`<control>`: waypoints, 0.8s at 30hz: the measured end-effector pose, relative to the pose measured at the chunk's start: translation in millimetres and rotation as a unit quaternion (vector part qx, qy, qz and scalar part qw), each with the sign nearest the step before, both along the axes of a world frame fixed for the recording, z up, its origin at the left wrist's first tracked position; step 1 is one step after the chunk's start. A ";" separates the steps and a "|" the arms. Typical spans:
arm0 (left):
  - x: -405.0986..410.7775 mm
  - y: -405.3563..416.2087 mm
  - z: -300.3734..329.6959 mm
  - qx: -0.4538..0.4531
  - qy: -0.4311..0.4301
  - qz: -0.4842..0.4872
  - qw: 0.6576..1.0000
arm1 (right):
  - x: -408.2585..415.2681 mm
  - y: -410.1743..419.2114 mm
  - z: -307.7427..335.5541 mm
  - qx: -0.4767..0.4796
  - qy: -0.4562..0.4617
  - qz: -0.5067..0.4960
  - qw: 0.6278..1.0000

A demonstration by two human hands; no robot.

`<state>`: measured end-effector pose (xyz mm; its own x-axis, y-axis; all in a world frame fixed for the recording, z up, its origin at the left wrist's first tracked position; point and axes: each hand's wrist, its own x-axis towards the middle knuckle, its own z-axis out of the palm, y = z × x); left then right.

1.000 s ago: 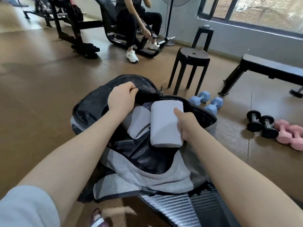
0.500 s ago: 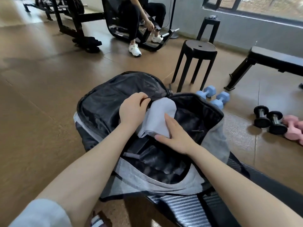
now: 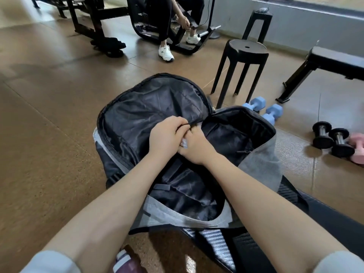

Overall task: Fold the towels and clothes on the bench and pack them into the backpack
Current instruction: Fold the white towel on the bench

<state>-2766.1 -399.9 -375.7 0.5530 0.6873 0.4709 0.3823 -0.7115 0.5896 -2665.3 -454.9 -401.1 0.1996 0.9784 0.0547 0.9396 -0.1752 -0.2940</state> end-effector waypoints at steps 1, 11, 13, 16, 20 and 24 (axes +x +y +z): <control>-0.8 -0.4 -6.6 0.010 0.011 -0.009 1.000 | 6.4 -12.5 -0.7 0.001 0.026 0.015 1.000; 1.5 -22.4 -18.0 0.044 0.245 -0.035 0.968 | 24.9 -108.3 36.2 0.094 0.084 -0.043 0.991; -5.7 -32.7 -11.2 0.037 0.265 -0.084 0.960 | 16.7 -120.2 46.0 0.133 0.094 -0.049 0.985; -26.3 -56.1 1.3 0.034 0.121 -0.116 0.985 | -2.4 -140.9 57.1 0.201 0.129 -0.045 0.970; -76.3 -90.8 7.0 0.040 0.002 -0.047 0.998 | -53.8 -158.2 61.0 0.229 0.154 0.043 0.960; -158.0 -123.9 -21.8 0.012 0.001 0.040 0.999 | -123.9 -158.5 42.3 0.156 0.198 0.189 0.949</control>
